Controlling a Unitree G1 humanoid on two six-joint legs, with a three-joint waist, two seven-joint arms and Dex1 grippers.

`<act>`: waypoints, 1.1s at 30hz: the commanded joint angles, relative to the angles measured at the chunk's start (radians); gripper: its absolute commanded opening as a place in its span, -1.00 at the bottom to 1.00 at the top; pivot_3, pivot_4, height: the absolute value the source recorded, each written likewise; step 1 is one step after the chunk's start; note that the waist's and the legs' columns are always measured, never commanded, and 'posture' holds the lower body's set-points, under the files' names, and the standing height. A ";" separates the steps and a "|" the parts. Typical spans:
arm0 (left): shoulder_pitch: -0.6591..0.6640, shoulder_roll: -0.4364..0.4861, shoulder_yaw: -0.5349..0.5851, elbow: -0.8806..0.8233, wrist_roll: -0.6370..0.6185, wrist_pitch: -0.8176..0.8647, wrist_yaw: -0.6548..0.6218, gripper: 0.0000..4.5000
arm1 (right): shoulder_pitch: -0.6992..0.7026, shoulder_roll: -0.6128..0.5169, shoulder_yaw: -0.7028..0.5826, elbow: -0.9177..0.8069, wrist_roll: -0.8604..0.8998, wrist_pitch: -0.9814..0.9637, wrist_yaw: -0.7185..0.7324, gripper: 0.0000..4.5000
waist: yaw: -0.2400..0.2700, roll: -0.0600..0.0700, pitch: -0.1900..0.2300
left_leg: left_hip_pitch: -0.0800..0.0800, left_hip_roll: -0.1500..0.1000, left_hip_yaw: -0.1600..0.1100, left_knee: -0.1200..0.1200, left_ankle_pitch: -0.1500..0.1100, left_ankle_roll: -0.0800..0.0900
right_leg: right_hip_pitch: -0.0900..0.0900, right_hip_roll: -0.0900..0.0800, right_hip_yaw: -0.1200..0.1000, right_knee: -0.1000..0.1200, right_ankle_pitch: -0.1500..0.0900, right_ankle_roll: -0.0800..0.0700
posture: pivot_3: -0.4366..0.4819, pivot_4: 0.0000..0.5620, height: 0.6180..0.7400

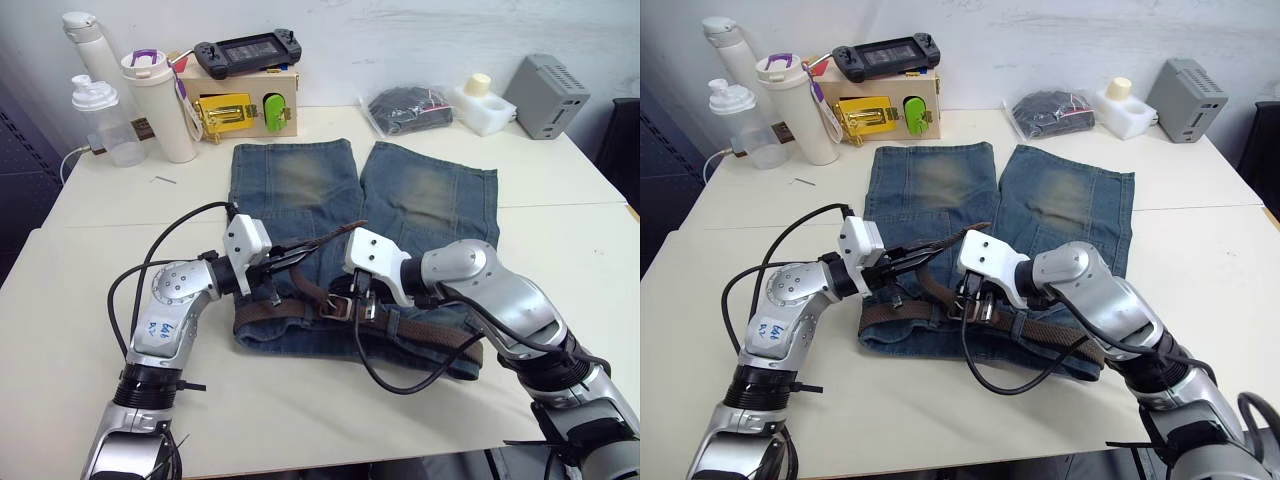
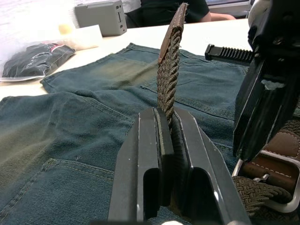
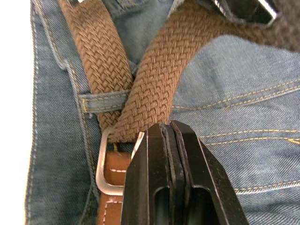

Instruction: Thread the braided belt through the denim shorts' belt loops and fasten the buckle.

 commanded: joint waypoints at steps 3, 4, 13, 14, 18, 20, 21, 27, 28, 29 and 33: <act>-0.017 0.010 0.013 -0.048 -0.023 -0.006 0.005 -1.00 | 0.012 -0.038 0.019 0.001 0.000 -0.009 0.003 -0.99 | 0.000 0.001 0.001 | 0.000 0.000 0.000 0.000 0.000 0.000 | 0.000 0.000 0.000 0.000 0.000 0.000 | -0.05 -0.47 -0.55; -0.017 0.010 0.013 -0.049 -0.023 -0.006 0.005 -1.00 | 0.014 -0.040 0.021 0.000 0.004 -0.008 0.004 -0.99 | 0.001 0.001 0.001 | 0.000 0.000 0.000 0.000 0.000 0.000 | 0.000 0.000 0.000 0.000 0.000 0.000 | -0.05 -0.47 -0.55; -0.026 0.008 0.010 -0.045 -0.018 -0.011 0.009 -1.00 | 0.015 -0.032 0.049 -0.004 0.007 0.008 -0.004 -0.99 | 0.001 0.001 0.001 | 0.000 0.000 0.000 0.000 0.000 0.000 | 0.000 0.000 0.000 0.000 0.000 0.000 | -0.05 -0.47 -0.55; -0.026 0.008 0.009 -0.045 -0.018 -0.012 0.009 -1.00 | 0.011 -0.030 0.042 -0.003 0.007 0.008 -0.008 -0.99 | 0.001 0.001 0.001 | 0.000 0.000 0.000 0.000 0.000 0.000 | 0.000 0.000 0.000 0.000 0.000 0.000 | -0.05 -0.47 -0.55; -0.020 0.011 0.009 -0.047 -0.017 -0.017 0.005 -1.00 | -0.011 -0.055 -0.026 -0.026 0.039 0.031 -0.001 -0.99 | 0.001 0.001 0.001 | 0.000 0.000 0.000 0.000 0.000 0.000 | 0.000 0.000 0.000 0.000 0.000 0.000 | -0.05 -0.47 -0.55; -0.018 0.012 0.009 -0.048 -0.016 -0.017 0.004 -1.00 | -0.015 -0.067 -0.050 -0.046 0.061 0.044 0.007 -0.99 | 0.001 0.002 0.003 | -0.001 0.000 0.000 0.000 0.000 0.000 | 0.000 0.000 0.000 -0.001 0.000 0.000 | -0.05 -0.47 -0.55; -0.017 0.011 0.009 -0.048 -0.017 -0.017 0.005 -1.00 | -0.014 -0.072 -0.061 -0.061 0.079 0.055 0.014 -0.99 | 0.002 0.002 0.005 | -0.001 0.000 0.000 0.000 0.000 0.000 | 0.000 0.000 0.000 -0.001 0.000 0.000 | -0.05 -0.47 -0.55; -0.014 0.009 0.008 -0.052 -0.021 -0.014 0.006 -1.00 | 0.005 -0.071 -0.040 -0.083 0.101 0.070 0.004 -0.99 | 0.001 0.003 0.008 | -0.001 0.000 0.000 0.000 0.000 0.000 | -0.001 0.000 0.000 -0.001 0.000 0.000 | -0.05 -0.47 -0.55; -0.014 0.009 0.008 -0.052 -0.021 -0.015 0.006 -1.00 | 0.004 -0.066 -0.035 -0.080 0.101 0.071 -0.001 -0.99 | 0.001 0.003 0.009 | -0.001 0.000 0.000 0.000 0.000 0.000 | -0.001 0.000 0.000 -0.001 0.000 0.000 | -0.05 -0.47 -0.55; -0.014 0.009 0.008 -0.052 -0.021 -0.014 0.006 -1.00 | 0.004 -0.061 -0.029 -0.076 0.101 0.071 -0.005 -0.99 | 0.001 0.003 0.009 | -0.001 0.000 0.000 0.000 0.000 0.000 | -0.001 0.000 0.000 -0.001 0.000 0.000 | -0.05 -0.47 -0.55; -0.013 0.009 0.009 -0.058 -0.021 -0.011 0.009 -1.00 | 0.008 -0.048 -0.012 -0.062 0.097 0.063 -0.021 -0.99 | 0.002 0.003 0.009 | -0.001 0.000 0.000 0.000 0.000 0.000 | -0.001 0.000 0.000 -0.001 0.000 0.000 | -0.05 -0.47 -0.55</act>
